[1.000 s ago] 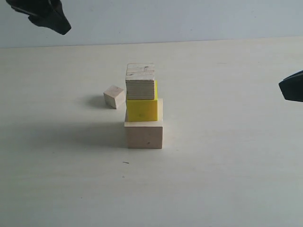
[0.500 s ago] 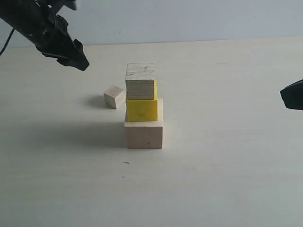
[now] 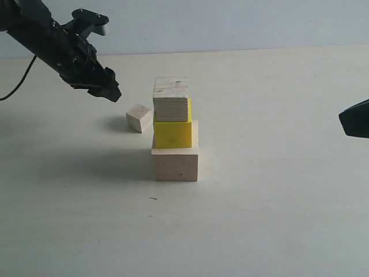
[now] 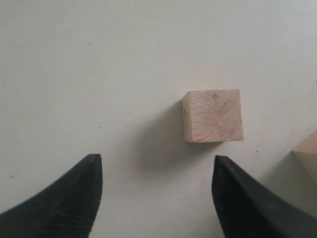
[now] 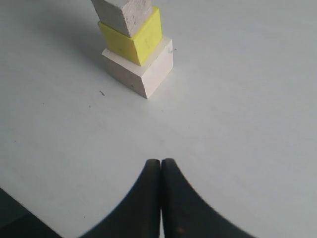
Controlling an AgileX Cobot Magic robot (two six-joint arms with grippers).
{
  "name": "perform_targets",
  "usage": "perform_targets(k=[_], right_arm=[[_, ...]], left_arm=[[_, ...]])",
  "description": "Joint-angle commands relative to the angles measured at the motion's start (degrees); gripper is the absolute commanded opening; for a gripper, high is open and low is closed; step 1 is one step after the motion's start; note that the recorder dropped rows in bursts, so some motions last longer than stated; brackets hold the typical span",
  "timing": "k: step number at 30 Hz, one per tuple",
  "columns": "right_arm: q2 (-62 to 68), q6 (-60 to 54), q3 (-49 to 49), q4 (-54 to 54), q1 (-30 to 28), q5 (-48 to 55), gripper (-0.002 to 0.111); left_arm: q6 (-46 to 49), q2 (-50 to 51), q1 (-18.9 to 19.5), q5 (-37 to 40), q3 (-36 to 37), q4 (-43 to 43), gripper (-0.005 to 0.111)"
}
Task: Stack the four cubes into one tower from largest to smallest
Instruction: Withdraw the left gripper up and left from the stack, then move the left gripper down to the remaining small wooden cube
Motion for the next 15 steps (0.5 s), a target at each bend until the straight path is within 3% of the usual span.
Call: perform_targets(k=[1, 15], right_arm=[[-0.19, 0.79, 0.17, 0.01, 0.02, -0.12, 0.0], [-0.19, 1.0, 0.17, 0.15, 0.02, -0.6, 0.0]], left_arm=[[-0.61, -0.15, 0.17, -1.05, 0.02, -1.16, 0.063], [-0.61, -0.15, 0.07, -0.91, 0.02, -7.3, 0.063]])
